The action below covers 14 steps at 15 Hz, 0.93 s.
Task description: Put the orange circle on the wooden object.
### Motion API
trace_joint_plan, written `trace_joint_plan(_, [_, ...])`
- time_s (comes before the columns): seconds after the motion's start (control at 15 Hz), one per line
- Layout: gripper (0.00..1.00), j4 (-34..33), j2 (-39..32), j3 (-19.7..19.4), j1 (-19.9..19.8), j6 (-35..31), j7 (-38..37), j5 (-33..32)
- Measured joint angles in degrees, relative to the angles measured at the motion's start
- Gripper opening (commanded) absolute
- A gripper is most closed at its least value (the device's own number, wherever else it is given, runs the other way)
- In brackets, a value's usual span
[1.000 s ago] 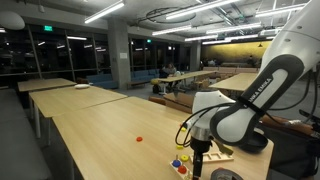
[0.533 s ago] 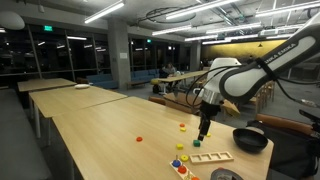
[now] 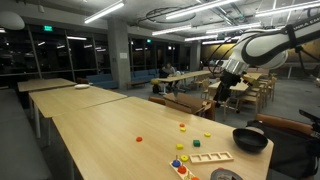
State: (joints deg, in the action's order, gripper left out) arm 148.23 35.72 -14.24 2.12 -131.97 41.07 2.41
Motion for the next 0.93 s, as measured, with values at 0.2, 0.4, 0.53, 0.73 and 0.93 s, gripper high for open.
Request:
trace_joint_plan(0.2, [1.0,-0.4,2.7,-0.7,-1.2,0.3,1.9,-1.8])
trace_joint_plan(0.4, [1.0,-0.1,4.5,-0.3,-2.3,0.2,1.9,-5.1])
trace_joint_plan(0.53, [1.0,0.2,5.2,-0.2,-2.9,0.3,1.8,-6.3])
trace_joint_plan(0.73, [1.0,0.8,5.5,-0.2,-3.5,0.4,1.8,-6.9])
trace_joint_plan(0.93, [1.0,1.2,5.5,-0.3,-4.1,0.4,1.8,-7.6])
